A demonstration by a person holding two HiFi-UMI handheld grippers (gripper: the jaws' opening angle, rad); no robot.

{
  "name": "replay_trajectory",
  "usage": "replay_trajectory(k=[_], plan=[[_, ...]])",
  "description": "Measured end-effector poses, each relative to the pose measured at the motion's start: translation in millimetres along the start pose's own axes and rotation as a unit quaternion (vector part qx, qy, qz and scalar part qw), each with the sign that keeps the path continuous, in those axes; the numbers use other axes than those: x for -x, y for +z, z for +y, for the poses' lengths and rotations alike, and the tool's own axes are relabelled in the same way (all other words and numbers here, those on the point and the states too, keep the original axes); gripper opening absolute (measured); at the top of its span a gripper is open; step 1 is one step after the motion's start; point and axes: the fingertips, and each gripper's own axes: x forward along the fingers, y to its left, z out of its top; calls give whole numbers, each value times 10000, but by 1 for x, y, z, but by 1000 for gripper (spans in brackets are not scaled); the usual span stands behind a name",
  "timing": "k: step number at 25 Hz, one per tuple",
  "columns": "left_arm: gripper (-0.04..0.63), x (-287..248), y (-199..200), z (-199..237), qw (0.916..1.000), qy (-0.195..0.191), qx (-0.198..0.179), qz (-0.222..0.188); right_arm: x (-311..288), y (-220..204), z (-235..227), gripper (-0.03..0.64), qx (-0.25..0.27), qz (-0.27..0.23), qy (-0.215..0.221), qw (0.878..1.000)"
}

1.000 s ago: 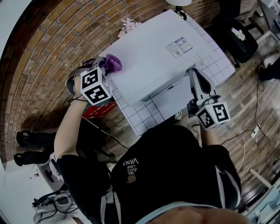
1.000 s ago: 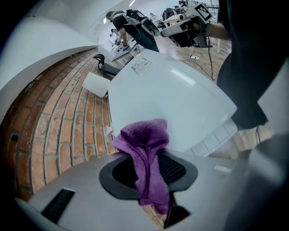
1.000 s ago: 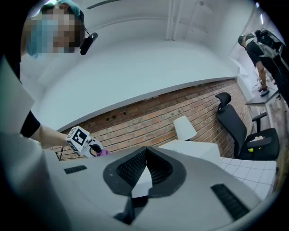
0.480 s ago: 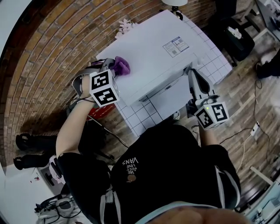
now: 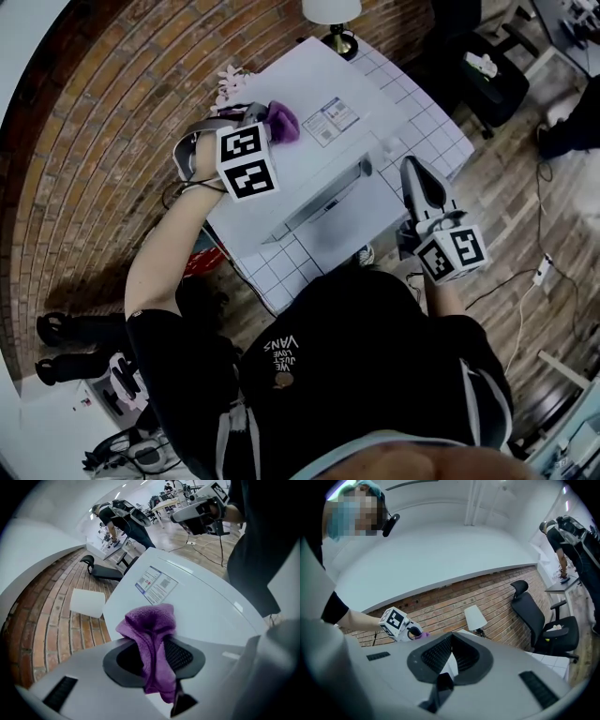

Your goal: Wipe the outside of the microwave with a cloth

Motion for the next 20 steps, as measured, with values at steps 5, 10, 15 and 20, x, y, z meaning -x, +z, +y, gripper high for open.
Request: replay_trajectory(k=[5,10,15,20], plan=[[130,-24,50,40,9998,58,-197,-47,6,9,-33,-2,12,27,-100,9999],[129,-44,92,71,9994,95,-329,-86,13,13,-59,0,-17,15,-263,9997],[129,-58,129,92,9981,174,-575,-118,19,15,-75,0,-53,47,-388,9992],[130,-63,144,101,9981,162,-546,-224,24,14,-78,-1,-90,45,-443,9990]])
